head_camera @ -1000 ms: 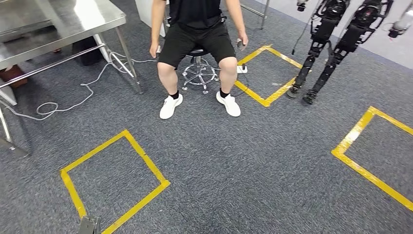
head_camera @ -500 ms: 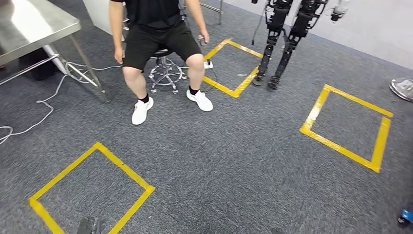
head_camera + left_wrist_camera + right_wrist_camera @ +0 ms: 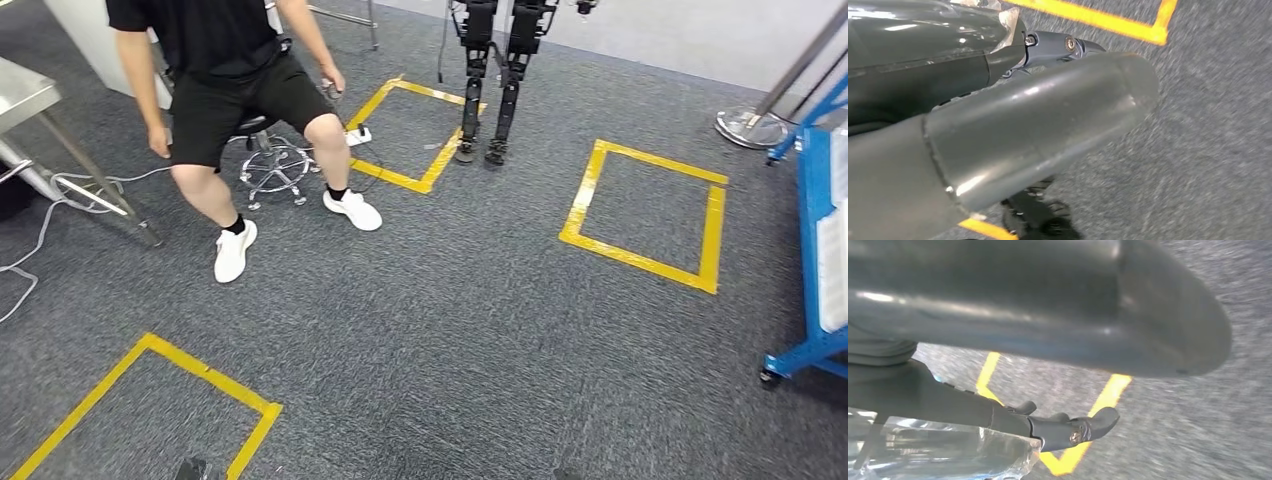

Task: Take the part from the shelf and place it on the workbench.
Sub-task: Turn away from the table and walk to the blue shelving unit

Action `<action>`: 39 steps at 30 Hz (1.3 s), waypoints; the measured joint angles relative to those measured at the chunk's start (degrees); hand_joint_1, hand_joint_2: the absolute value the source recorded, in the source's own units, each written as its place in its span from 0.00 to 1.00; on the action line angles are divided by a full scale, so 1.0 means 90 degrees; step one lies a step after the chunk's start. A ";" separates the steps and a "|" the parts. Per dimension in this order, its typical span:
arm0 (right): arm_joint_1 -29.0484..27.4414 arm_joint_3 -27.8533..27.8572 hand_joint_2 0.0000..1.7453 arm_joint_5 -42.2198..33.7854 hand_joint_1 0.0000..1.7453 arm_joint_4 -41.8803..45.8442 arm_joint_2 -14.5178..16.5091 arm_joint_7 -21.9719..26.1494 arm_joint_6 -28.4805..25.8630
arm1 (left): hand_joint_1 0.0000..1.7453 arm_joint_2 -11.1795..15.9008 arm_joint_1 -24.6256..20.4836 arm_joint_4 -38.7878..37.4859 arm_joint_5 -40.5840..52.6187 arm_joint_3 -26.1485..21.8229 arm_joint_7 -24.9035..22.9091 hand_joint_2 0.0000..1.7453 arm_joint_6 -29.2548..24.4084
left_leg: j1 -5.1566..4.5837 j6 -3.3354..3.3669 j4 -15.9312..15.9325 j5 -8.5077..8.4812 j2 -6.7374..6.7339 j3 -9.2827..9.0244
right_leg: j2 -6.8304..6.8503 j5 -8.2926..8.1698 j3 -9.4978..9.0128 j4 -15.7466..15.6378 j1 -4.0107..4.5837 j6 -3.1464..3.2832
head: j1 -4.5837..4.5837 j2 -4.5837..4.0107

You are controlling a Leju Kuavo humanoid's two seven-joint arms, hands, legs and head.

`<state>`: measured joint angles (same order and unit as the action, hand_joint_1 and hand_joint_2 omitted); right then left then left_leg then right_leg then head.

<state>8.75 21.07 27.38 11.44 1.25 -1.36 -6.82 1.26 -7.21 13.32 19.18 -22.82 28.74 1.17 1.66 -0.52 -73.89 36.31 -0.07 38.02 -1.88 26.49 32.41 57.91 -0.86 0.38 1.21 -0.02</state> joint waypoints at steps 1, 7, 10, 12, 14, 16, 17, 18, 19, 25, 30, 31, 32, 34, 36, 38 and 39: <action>-0.0041 -0.0002 0.00 0.0007 0.00 -0.0002 0.0007 -0.0075 -0.0002 | 0.00 -0.0003 0.0039 -0.0014 -0.0015 -0.0002 -0.0001 0.00 -0.0002 | 0.0000 0.0018 0.0052 -0.0119 0.0018 -0.0001 | -0.0086 0.0000 -0.0007 0.0002 0.0011 0.0000 | 0.0000 0.0000; -0.0154 -0.0002 0.00 0.0006 0.00 -0.0008 0.0020 -0.0180 -0.0021 | 0.00 -0.0013 0.0120 -0.0058 -0.0073 -0.0052 0.0048 0.00 -0.0012 | -0.0027 0.0165 0.1677 -0.0891 0.0524 -0.0706 | -0.0546 -0.0029 0.0038 0.0016 0.0045 -0.0089 | -0.0001 0.0000; -0.0203 -0.0002 0.00 0.0005 0.00 -0.0010 0.0010 -0.0184 -0.0024 | 0.00 -0.0030 0.0114 -0.0064 -0.0077 -0.0057 0.0054 0.00 -0.0013 | -0.0039 0.0254 0.1786 -0.0956 0.0283 -0.0749 | -0.0413 0.0003 0.0186 0.0129 0.0039 -0.0185 | 0.0007 0.0000; -0.0201 -0.0002 0.00 0.0001 0.00 -0.0011 0.0013 -0.0177 -0.0024 | 0.00 -0.0039 0.0123 -0.0066 -0.0081 -0.0059 0.0063 0.00 -0.0017 | -0.0030 0.0315 0.1838 -0.0988 0.0096 -0.0767 | -0.0045 0.0266 0.0470 0.0657 0.0034 -0.0175 | 0.0030 0.0000; -0.0190 -0.0001 0.00 -0.0012 0.00 -0.0011 0.0009 -0.0115 -0.0027 | 0.00 -0.0041 0.0145 -0.0070 -0.0084 -0.0063 0.0087 0.00 -0.0040 | -0.0043 0.0331 0.1838 -0.0984 -0.0108 -0.0761 | 0.0098 0.0570 0.0869 0.1439 -0.0001 -0.0181 | 0.0043 0.0000; -0.0205 0.0003 0.00 -0.0018 0.00 -0.0011 -0.0013 -0.0028 -0.0029 | 0.00 -0.0047 0.0146 -0.0072 -0.0084 -0.0066 0.0118 0.00 -0.0069 | -0.0043 0.0323 0.1834 -0.0977 -0.0292 -0.0757 | 0.0147 0.0583 0.0963 0.1678 -0.0049 -0.0272 | 0.0046 0.0000; -0.0211 0.0004 0.00 -0.0013 0.00 -0.0010 -0.0028 0.0007 -0.0029 | 0.00 -0.0055 0.0143 -0.0072 -0.0084 -0.0067 0.0130 0.00 -0.0082 | -0.0037 0.0311 0.1832 -0.0970 -0.0370 -0.0763 | 0.0197 0.0461 0.0814 0.1428 -0.0074 -0.0338 | 0.0046 0.0000; -0.0209 0.0005 0.00 -0.0002 0.00 -0.0010 -0.0041 0.0034 -0.0029 | 0.00 -0.0064 0.0139 -0.0072 -0.0083 -0.0068 0.0138 0.00 -0.0097 | -0.0035 0.0289 0.1827 -0.0958 -0.0444 -0.0778 | 0.0316 0.0304 0.0572 0.1012 -0.0095 -0.0403 | 0.0049 0.0000; -0.0194 0.0005 0.00 0.0011 0.00 -0.0009 -0.0049 0.0054 -0.0029 | 0.00 -0.0070 0.0136 -0.0072 -0.0082 -0.0072 0.0148 0.00 -0.0114 | -0.0046 0.0255 0.1818 -0.0939 -0.0516 -0.0793 | 0.0479 0.0176 0.0339 0.0585 -0.0098 -0.0437 | 0.0059 0.0000; -0.0180 0.0005 0.00 0.0071 0.00 -0.0008 -0.0047 0.0082 -0.0033 | 0.00 -0.0104 0.0046 -0.0070 -0.0013 -0.0095 0.0286 0.00 -0.0194 | -0.0039 0.0013 0.1753 -0.0790 -0.0702 -0.0878 | 0.0430 -0.0006 0.0062 0.0020 -0.0083 -0.0211 | 0.0004 0.0000; -0.0196 0.0007 0.00 0.0084 0.00 -0.0008 -0.0010 0.0255 -0.0046 | 0.00 -0.0117 0.0049 -0.0070 0.0010 -0.0128 0.0407 0.00 -0.0269 | -0.0001 -0.0007 0.0090 0.0098 -0.0005 -0.0139 | 0.0053 -0.0063 0.0078 0.0009 -0.0052 -0.0028 | -0.0021 0.0000; -0.0203 0.0007 0.00 0.0086 0.00 -0.0008 -0.0002 0.0269 -0.0046 | 0.00 -0.0118 0.0051 -0.0071 0.0013 -0.0141 0.0411 0.00 -0.0273 | -0.0001 0.0007 -0.0020 0.0068 0.0011 -0.0076 | -0.0035 -0.0066 0.0078 0.0012 -0.0040 -0.0024 | -0.0021 0.0000; -0.0211 0.0007 0.00 0.0087 0.00 -0.0008 0.0001 0.0274 -0.0045 | 0.00 -0.0120 0.0050 -0.0071 0.0016 -0.0151 0.0413 0.00 -0.0273 | 0.0000 0.0025 0.0127 -0.0090 0.0027 -0.0136 | -0.0124 -0.0071 0.0072 0.0014 -0.0036 -0.0022 | -0.0021 0.0000; -0.0213 0.0007 0.00 0.0099 0.00 -0.0008 0.0005 0.0276 -0.0046 | 0.00 -0.0121 0.0046 -0.0070 0.0018 -0.0168 0.0422 0.00 -0.0280 | 0.0011 0.0069 0.0891 -0.0545 0.0236 -0.0482 | -0.0297 -0.0079 0.0060 0.0021 -0.0032 -0.0038 | -0.0026 0.0000; -0.0192 0.0007 0.00 0.0128 0.00 -0.0008 0.0010 0.0273 -0.0046 | 0.00 -0.0121 0.0045 -0.0070 0.0020 -0.0177 0.0432 0.00 -0.0312 | 0.0021 0.0096 0.1527 -0.0779 0.0491 -0.0758 | -0.0447 -0.0096 0.0090 0.0044 0.0000 -0.0086 | -0.0024 0.0000; -0.0187 0.0007 0.00 0.0155 0.00 -0.0008 0.0012 0.0246 -0.0046 | 0.00 -0.0126 0.0042 -0.0070 0.0025 -0.0180 0.0438 0.00 -0.0358 | -0.0015 0.0128 0.1679 -0.0795 0.0480 -0.0816 | -0.0590 -0.0136 0.0159 0.0039 0.0013 -0.0171 | -0.0022 0.0000; -0.0199 0.0007 0.00 0.0169 0.00 -0.0008 0.0006 0.0218 -0.0048 | 0.00 -0.0139 0.0034 -0.0070 0.0035 -0.0180 0.0440 0.00 -0.0375 | -0.0021 0.0172 0.1699 -0.0822 0.0399 -0.0819 | -0.0646 -0.0156 0.0198 0.0036 0.0010 -0.0220 | -0.0023 0.0000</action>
<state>6.96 21.14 28.90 11.37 1.30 0.60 -7.25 0.01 -6.91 12.69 19.50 -24.44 32.69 -2.21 1.48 1.02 -58.60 28.91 3.52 30.65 -7.69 25.08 34.19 58.24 -0.77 -1.60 1.00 -0.02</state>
